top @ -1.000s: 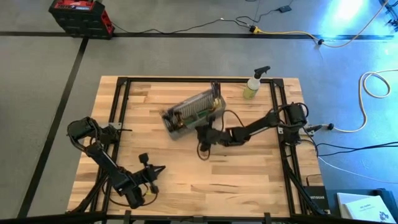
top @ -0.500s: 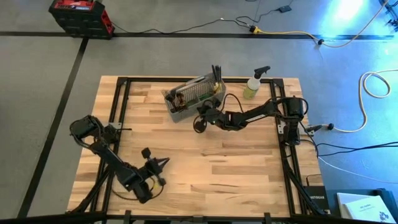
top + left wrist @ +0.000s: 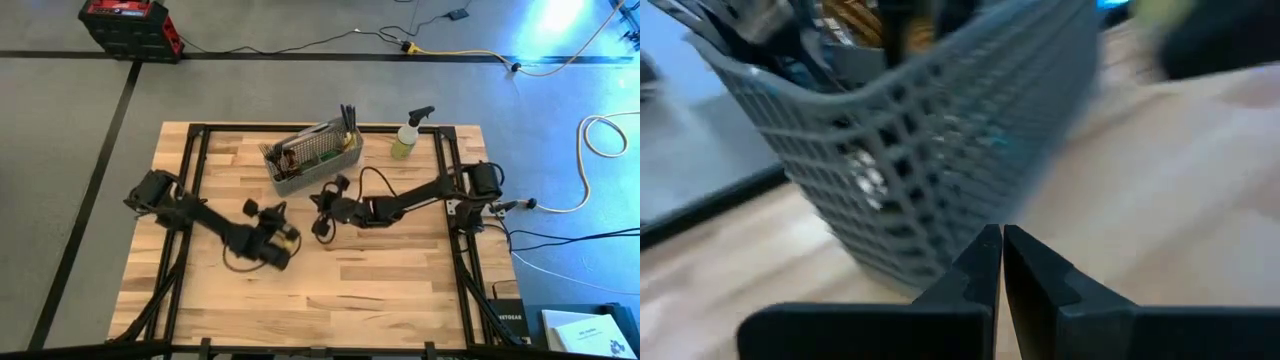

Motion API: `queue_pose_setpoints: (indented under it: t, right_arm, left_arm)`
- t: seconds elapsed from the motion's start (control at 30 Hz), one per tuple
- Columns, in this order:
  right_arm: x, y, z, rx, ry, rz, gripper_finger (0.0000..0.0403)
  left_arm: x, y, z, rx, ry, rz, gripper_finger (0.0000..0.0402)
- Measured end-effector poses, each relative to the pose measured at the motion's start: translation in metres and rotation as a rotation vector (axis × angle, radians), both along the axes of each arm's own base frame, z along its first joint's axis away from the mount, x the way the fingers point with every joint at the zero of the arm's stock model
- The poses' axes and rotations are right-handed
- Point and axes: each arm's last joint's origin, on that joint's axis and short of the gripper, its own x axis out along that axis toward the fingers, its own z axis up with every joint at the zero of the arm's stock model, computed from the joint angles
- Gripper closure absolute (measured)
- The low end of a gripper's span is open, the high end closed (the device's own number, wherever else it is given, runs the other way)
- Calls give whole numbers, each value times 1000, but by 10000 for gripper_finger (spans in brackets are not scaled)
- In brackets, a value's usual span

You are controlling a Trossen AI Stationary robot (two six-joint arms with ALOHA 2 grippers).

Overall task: Sort silverware
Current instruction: Return to Home Position

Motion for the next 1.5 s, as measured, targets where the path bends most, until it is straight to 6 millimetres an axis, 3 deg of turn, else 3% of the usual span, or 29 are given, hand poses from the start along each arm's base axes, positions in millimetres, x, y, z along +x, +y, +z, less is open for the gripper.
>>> queue_pose_setpoints:
  t: [0.33, 0.53, 0.67, 0.9, 1.17, 1.33, 1.5]
  right_arm:
    - [-23, 49, 18, 52, 70, 101, 403]
    - [-43, 73, 9, 87, 216, 116, 403]
    - [-52, 82, 3, 101, 279, 110, 403]
    - [-54, 91, 3, 134, 280, 165, 403]
    - [-54, 87, -6, 185, 263, 267, 403]
    - [-53, 79, -13, 274, 160, 457, 403]
    - [-57, 72, -15, 285, 8, 748, 403]
  left_arm:
    - [16, 65, 0, 13, 76, 170, 401]
    - [15, 91, 1, 48, 114, 258, 401]
    - [14, 99, 1, 27, 123, 274, 401]
    - [13, 98, -3, -1, 134, 242, 401]
    - [-2, 104, -19, -88, -22, -35, 402]
    - [-31, 105, -19, -80, -175, -155, 402]
    - [-55, 88, -10, -49, -305, -553, 402]
